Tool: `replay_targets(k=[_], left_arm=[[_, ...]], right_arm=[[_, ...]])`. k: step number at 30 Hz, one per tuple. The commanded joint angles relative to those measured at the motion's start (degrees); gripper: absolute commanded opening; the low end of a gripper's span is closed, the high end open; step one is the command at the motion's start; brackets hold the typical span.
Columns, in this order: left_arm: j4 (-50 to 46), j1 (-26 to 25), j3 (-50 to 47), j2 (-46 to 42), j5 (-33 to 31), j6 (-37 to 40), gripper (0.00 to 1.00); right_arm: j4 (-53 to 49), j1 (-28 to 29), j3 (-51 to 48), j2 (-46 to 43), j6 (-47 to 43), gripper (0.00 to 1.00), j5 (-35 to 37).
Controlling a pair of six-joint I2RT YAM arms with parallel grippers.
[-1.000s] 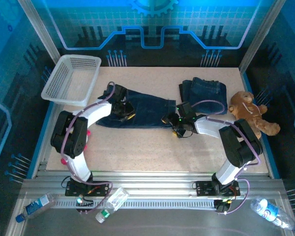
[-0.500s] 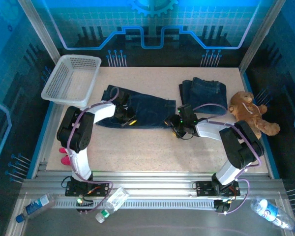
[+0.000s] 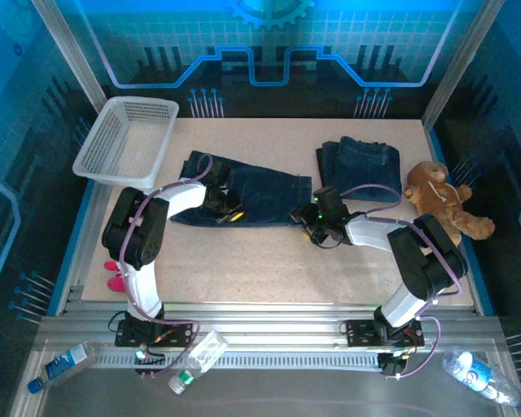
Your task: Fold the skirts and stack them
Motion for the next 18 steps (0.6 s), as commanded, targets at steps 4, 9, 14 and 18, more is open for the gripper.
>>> replay_targets(k=[4, 9, 14, 18], left_arm=[[-2.5, -0.8, 0.0, 1.4, 2.3, 0.0, 0.08], [-2.7, -0.8, -0.3, 1.1, 2.4, 0.0, 0.08], [-1.4, -1.0, -0.5, 1.0, 3.7, -1.0, 0.08], [-0.6, -1.5, 0.1, 1.1, 4.2, -1.8, 0.08]], right_arm=[[10.6, 0.0, -1.1, -1.4, -1.3, 0.65, 5.5], [8.6, -0.3, 0.0, -1.6, -2.1, 0.65, 6.1], [7.4, -0.2, -0.6, 1.3, -0.7, 0.64, 6.2], [8.8, -0.1, -2.4, 1.8, 1.0, 0.56, 7.6]])
